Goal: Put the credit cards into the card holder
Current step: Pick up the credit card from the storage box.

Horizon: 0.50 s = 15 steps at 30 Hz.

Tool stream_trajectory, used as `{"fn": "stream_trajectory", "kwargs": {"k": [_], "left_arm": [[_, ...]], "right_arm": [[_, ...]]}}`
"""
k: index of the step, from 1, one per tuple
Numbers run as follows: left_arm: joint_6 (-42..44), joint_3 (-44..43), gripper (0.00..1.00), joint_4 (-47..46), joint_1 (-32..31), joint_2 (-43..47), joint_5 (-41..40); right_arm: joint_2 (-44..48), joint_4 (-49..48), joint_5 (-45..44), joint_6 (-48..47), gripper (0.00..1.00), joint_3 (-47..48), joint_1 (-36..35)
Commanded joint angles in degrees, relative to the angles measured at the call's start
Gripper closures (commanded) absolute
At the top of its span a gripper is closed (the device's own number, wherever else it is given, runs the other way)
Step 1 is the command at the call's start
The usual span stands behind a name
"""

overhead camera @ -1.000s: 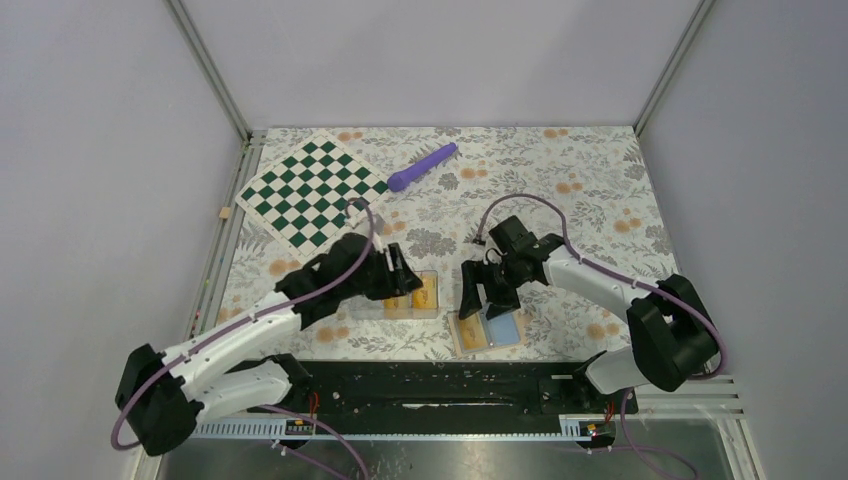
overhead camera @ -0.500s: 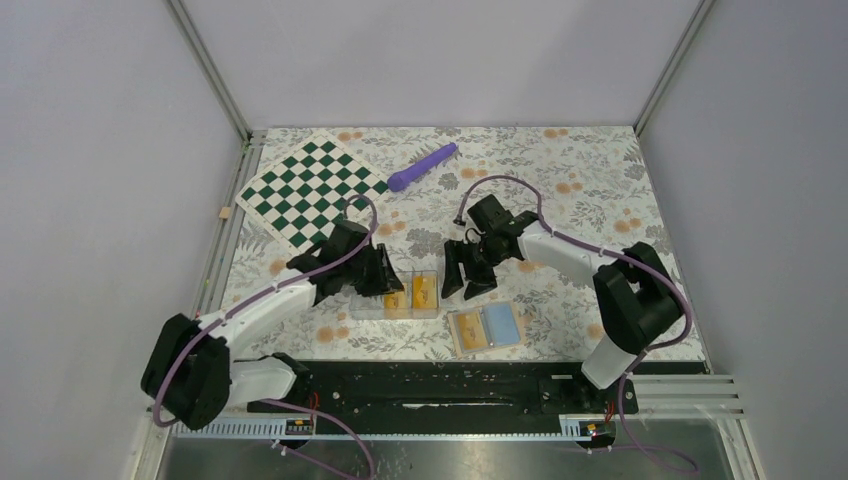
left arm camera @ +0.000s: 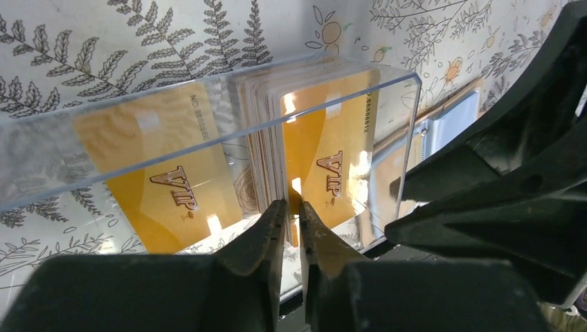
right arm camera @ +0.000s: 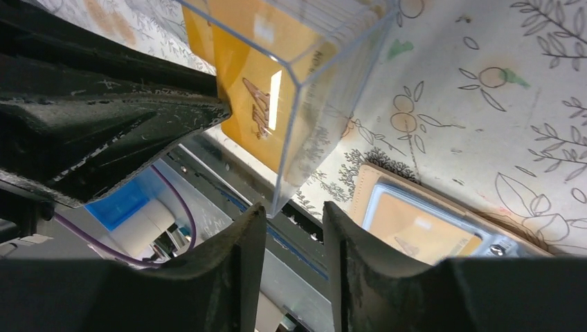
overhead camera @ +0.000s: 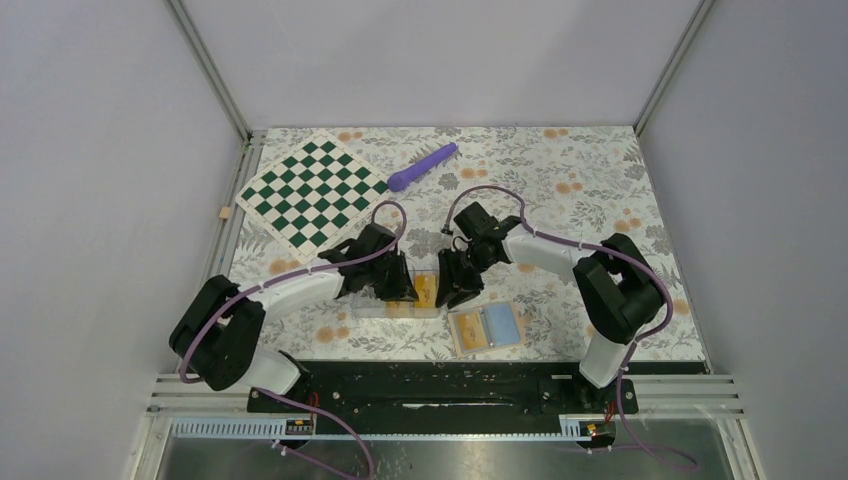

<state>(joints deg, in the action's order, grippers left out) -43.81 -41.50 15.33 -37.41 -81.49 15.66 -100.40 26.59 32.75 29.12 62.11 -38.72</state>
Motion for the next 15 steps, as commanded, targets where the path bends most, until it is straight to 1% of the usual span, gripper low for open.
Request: {"fn": "stream_trajectory", "kwargs": {"k": [1,4,7,10,13,15], "left_arm": [[0.6,-3.1,0.9,-0.7,-1.2,-1.3,-3.8],[1.4,-4.6,0.95,2.1,-2.2,-1.5,-6.1],[2.6,-6.9,0.95,4.7,-3.3,-2.1,-8.3],[3.5,-8.6,0.97,6.4,-4.4,-3.1,-9.1],[3.6,-9.4,1.0,6.6,-5.5,-3.4,-9.6],[3.5,-9.9,1.0,6.5,-6.1,-3.4,-9.7]], "right_arm": [[-0.9,-0.4,1.9,1.0,0.62,2.7,-1.1],[-1.2,-0.5,1.9,1.1,0.68,2.8,-1.2],[-1.6,-0.4,2.0,1.2,0.73,2.9,-1.3],[-1.8,-0.4,1.9,1.3,0.75,2.8,-1.5],[-2.0,-0.4,1.8,1.3,0.77,2.7,-1.5],[-2.0,-0.5,1.7,1.3,0.77,2.6,-1.6]]}}
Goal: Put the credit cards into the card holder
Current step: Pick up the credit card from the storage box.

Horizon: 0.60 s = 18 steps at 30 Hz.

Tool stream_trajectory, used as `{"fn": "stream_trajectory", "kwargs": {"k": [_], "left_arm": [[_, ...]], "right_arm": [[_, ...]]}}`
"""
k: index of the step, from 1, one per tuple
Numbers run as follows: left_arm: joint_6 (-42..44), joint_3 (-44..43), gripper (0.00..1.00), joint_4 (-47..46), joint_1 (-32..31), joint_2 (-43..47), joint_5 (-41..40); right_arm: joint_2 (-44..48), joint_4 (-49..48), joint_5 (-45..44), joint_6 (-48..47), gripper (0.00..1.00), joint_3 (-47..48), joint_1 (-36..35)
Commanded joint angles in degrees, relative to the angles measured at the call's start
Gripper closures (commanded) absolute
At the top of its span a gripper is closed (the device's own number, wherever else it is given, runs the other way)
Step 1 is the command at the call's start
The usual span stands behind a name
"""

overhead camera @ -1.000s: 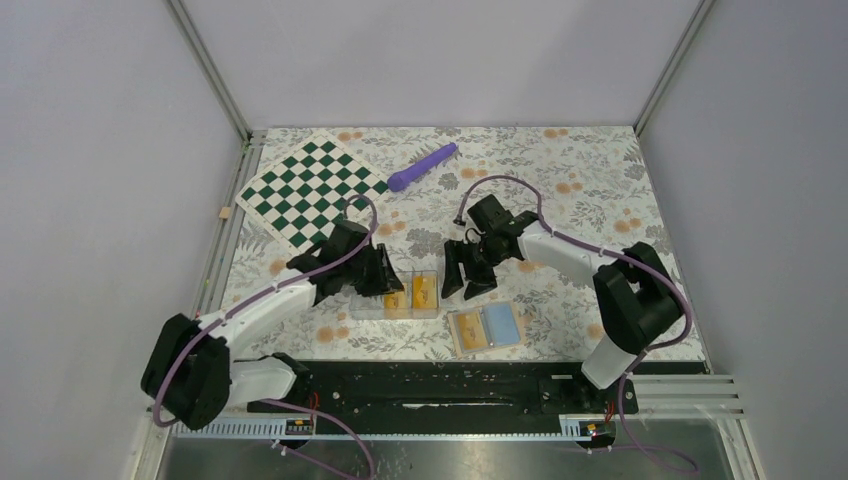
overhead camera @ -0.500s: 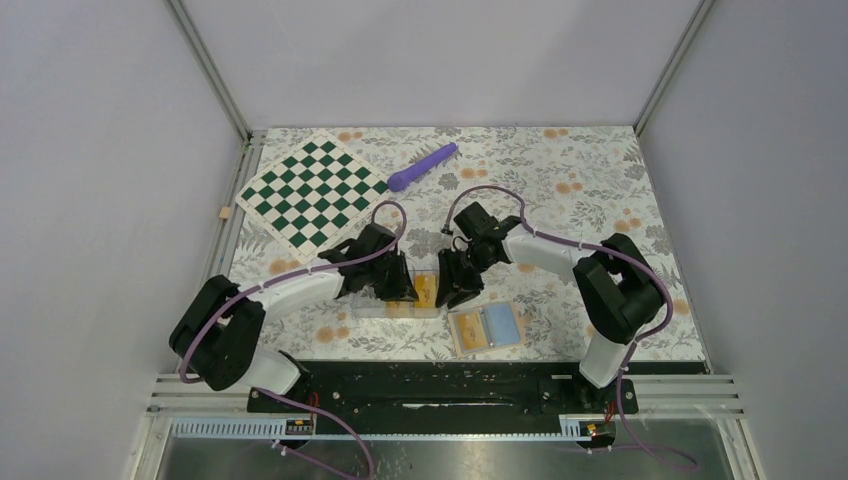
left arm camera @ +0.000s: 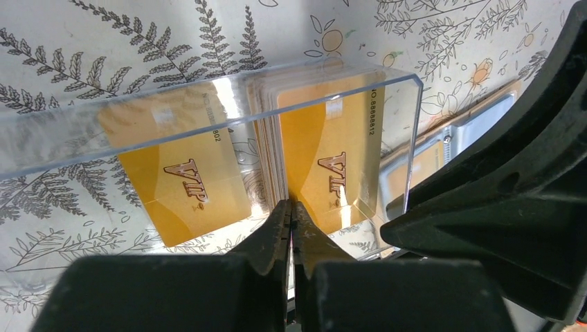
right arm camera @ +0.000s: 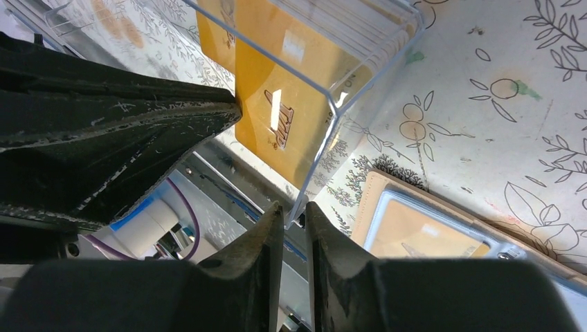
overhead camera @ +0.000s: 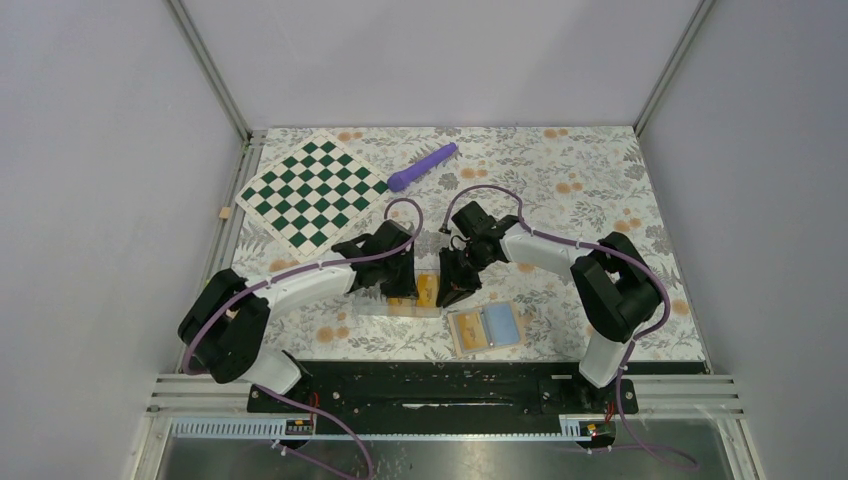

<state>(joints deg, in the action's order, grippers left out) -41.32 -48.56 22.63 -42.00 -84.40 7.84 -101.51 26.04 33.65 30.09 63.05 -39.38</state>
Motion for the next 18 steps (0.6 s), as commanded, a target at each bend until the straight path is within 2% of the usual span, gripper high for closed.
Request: {"fn": "stream_trajectory", "kwargs": {"k": [1,18], "left_arm": [[1.1,-3.2,1.0,-0.8,-1.9,-0.4,-2.1],[1.1,-4.9,1.0,-1.3,-3.4,4.1,-2.9]], "right_arm": [[-0.9,0.1,0.9,0.3,0.78,1.6,-0.9],[-1.2,0.1,0.9,0.2,0.79,1.4,-1.0]]}}
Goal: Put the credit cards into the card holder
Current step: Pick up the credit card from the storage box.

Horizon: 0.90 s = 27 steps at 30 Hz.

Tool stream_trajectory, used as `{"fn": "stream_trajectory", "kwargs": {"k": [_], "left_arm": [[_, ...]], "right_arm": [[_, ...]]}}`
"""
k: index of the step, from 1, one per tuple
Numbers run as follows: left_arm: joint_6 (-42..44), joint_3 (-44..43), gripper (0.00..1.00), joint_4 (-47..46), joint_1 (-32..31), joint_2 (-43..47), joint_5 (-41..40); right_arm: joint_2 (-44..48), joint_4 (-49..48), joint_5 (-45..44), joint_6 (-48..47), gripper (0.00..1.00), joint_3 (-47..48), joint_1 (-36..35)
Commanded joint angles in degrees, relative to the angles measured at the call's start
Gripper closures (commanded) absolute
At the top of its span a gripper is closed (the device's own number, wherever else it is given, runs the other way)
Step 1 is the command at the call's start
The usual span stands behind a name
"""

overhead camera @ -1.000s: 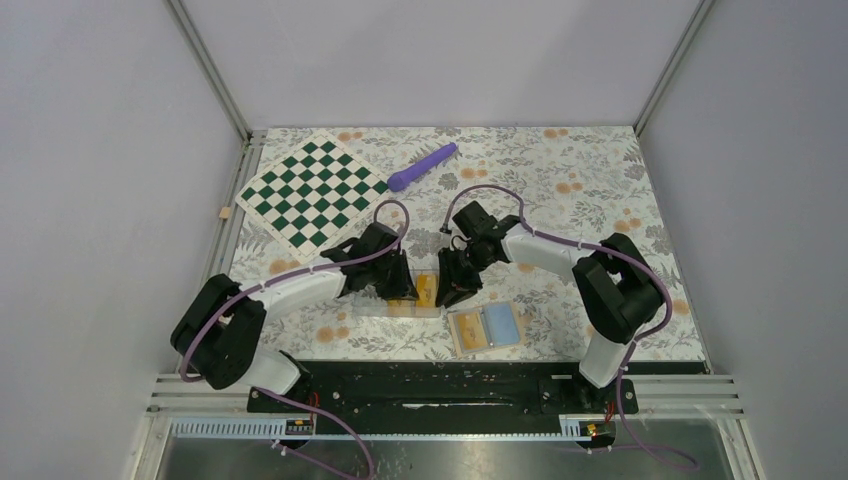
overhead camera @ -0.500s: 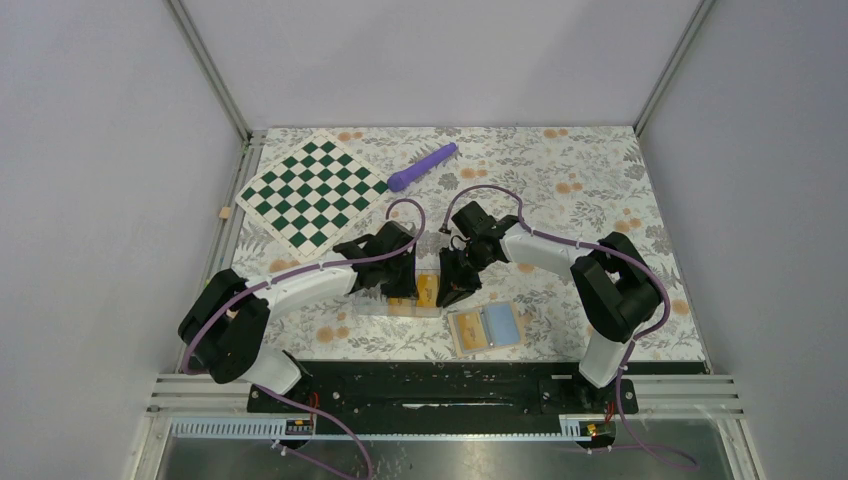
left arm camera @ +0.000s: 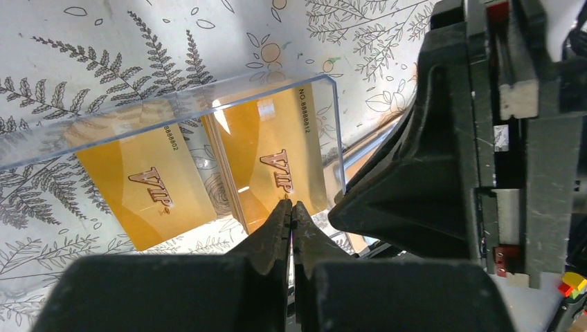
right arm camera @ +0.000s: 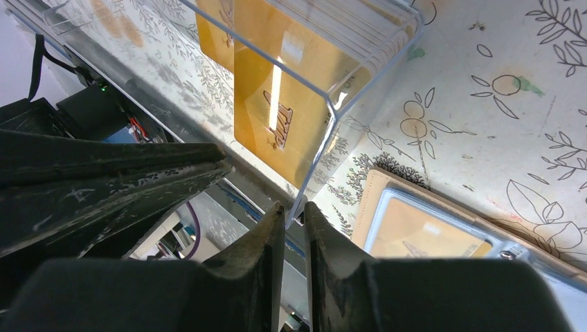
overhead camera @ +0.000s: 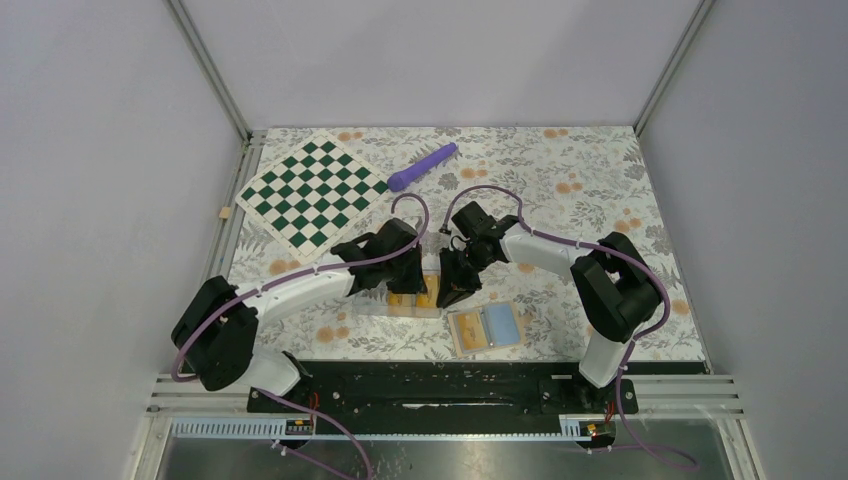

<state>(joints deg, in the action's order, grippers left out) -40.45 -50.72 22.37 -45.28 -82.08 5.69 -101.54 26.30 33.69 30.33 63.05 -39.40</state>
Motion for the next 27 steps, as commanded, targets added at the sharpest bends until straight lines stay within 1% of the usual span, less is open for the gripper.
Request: {"fn": "stream_trajectory", "kwargs": {"k": [1,2,5,7,9,16,22,27], "left_arm": [[0.3,-2.8,0.99,-0.2,-0.1,1.6,-1.6],[0.1,-2.9,0.9,0.6,0.0,1.3,-2.7],[-0.9,-2.5,0.72,1.5,0.0,0.8,-4.6],[-1.8,-2.3,0.71,1.8,0.5,-0.2,-5.0],[-2.5,-2.1,0.71,1.3,0.9,-1.0,-4.9],[-3.1,-2.9,0.79,0.6,1.3,-4.9,-4.4],[-3.0,-2.5,1.0,-0.3,1.2,-4.8,-4.1],[-2.5,-2.9,1.0,-0.3,0.8,-3.0,-3.6]], "right_arm": [[-1.1,-0.1,0.8,0.0,0.79,1.3,-0.9],[-1.1,-0.2,0.9,-0.1,0.79,1.3,-0.9],[-1.0,-0.1,0.9,-0.1,0.79,1.3,-0.9],[-1.0,-0.2,1.0,-0.1,0.79,1.2,-0.9],[-1.0,-0.1,1.2,-0.1,0.79,1.1,-0.9],[-1.3,-0.1,1.5,-0.2,0.79,0.9,-0.9],[-1.4,-0.1,1.7,-0.2,0.79,0.9,-0.9],[-1.6,-0.2,1.9,-0.3,0.79,0.9,-0.9]]}}
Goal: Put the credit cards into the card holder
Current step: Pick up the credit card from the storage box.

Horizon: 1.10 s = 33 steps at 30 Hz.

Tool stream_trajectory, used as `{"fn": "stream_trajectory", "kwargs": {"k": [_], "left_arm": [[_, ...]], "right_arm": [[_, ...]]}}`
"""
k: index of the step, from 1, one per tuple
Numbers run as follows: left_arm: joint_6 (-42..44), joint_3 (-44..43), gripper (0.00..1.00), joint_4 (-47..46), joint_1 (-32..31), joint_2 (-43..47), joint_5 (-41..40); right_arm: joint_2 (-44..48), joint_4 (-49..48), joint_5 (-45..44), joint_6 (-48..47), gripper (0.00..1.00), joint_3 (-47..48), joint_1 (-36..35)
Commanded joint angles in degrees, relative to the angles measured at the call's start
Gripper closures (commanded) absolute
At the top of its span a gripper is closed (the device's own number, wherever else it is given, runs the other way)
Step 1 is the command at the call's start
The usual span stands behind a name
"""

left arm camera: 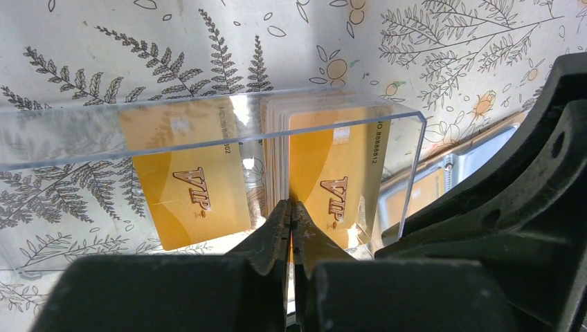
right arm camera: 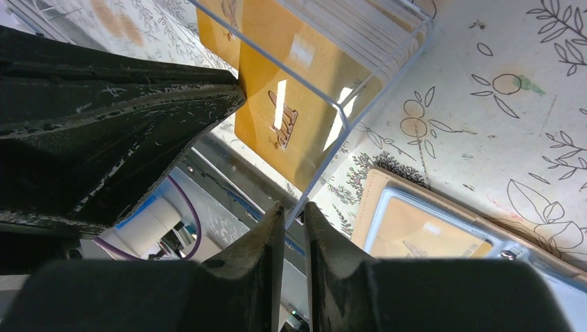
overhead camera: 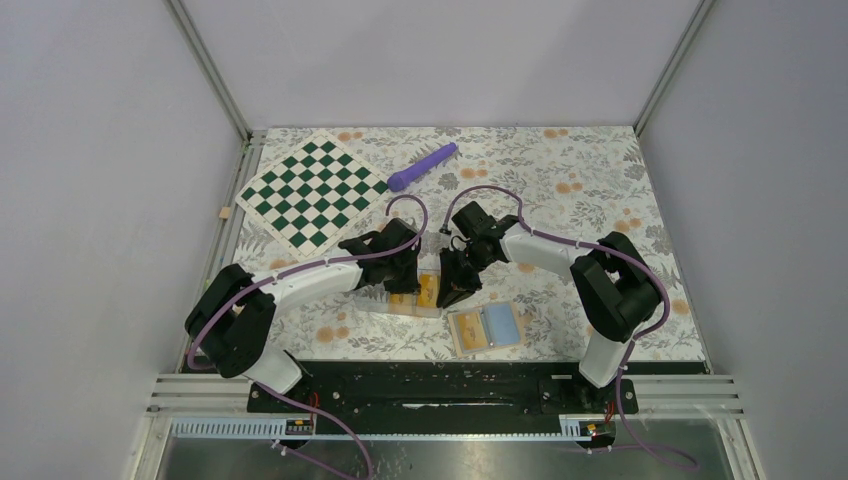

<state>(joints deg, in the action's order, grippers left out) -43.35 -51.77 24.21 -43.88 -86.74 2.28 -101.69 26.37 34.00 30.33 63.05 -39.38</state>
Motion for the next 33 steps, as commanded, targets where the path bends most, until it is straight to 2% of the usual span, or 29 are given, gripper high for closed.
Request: {"fn": "stream_trajectory", "kwargs": {"k": [1,22,24,26,33], "left_arm": [[0.4,-2.1,1.0,-1.9,-0.7,1.9,-0.2],[2.4,-6.0,0.99,3.5,-3.5,2.3,-6.1],[2.2,-5.8,0.86,4.2,-3.4,2.2,-7.1],[1.9,-5.2,0.81,4.0,-2.9,2.0,-6.9],[0.4,-2.6,0.81,0.4,-0.8,0.5,-3.6]], "right_arm": [[-1.5,-0.3,1.6,-0.4,0.79,0.9,-0.9],[-1.7,-0.2,2.0,-0.5,0.79,0.8,-0.9],[-1.7,-0.2,2.0,-0.5,0.79,0.7,-1.0],[-1.7,-0.2,2.0,-0.5,0.79,0.6,-0.9],[-1.9,-0.1,2.2,-0.6,0.79,0.4,-1.0]]}}
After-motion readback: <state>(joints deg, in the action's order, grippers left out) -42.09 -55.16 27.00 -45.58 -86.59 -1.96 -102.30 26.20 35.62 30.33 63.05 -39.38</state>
